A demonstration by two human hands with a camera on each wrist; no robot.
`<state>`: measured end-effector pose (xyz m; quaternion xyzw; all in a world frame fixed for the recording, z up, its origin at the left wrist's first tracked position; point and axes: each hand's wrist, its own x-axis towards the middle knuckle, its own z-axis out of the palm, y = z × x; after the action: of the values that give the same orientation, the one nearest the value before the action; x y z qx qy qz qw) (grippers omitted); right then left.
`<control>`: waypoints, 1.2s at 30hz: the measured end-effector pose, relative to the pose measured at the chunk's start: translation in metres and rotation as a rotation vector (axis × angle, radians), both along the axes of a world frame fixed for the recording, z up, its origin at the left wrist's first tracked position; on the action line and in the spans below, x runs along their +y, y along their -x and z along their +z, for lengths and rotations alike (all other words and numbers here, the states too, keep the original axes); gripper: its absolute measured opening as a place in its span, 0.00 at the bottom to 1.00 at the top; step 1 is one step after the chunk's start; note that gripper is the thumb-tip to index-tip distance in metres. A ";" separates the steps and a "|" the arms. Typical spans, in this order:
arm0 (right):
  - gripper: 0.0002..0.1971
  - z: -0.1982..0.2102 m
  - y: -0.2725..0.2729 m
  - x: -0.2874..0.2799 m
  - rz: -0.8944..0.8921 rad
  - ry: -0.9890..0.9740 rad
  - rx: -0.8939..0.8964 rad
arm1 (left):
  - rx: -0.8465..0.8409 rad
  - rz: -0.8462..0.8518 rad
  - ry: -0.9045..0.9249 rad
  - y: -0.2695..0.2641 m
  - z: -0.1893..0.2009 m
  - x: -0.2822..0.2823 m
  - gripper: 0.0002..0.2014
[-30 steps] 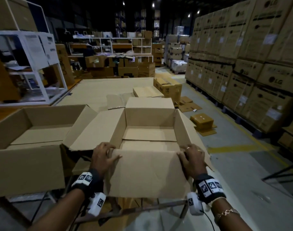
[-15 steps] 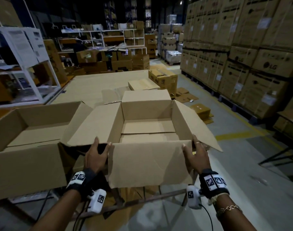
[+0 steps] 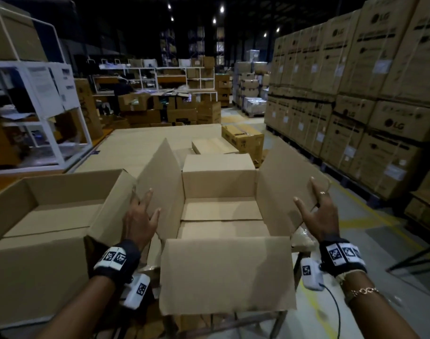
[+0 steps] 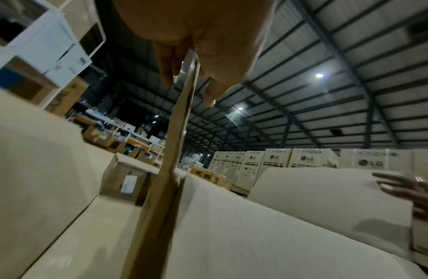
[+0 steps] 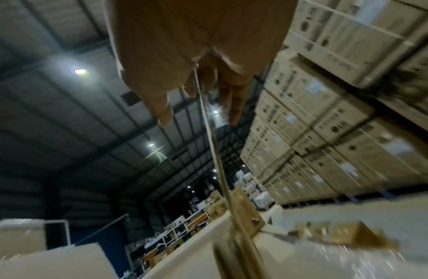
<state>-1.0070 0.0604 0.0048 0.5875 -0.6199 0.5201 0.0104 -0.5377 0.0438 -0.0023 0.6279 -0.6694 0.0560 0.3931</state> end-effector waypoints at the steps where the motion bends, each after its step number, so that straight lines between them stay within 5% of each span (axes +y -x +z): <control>1: 0.37 0.011 -0.001 -0.007 0.010 0.010 0.092 | -0.043 -0.008 0.042 0.003 0.011 -0.004 0.35; 9: 0.25 0.056 -0.060 -0.029 -0.081 -0.206 0.590 | -0.360 -0.161 0.139 0.009 0.059 -0.039 0.39; 11: 0.16 0.060 -0.068 -0.032 -0.110 -0.284 0.660 | -0.469 -0.217 0.121 0.001 0.063 -0.044 0.33; 15: 0.17 0.058 -0.082 -0.042 -0.096 -0.342 0.772 | -0.542 -0.282 0.092 -0.007 0.063 -0.046 0.21; 24: 0.12 0.074 -0.090 -0.060 0.008 -0.215 0.627 | -0.515 -0.256 0.171 -0.021 0.077 -0.060 0.29; 31: 0.30 0.120 -0.102 -0.061 0.176 0.146 0.487 | -0.466 -0.105 0.285 -0.065 0.124 -0.036 0.17; 36: 0.27 0.146 -0.116 -0.069 0.259 0.346 0.391 | -0.519 -0.001 0.374 -0.096 0.167 -0.009 0.12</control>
<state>-0.8912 -0.0088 0.1505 0.7403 -0.4279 0.4922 0.1631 -0.4420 0.0343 0.1648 0.5090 -0.7259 0.3363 0.3177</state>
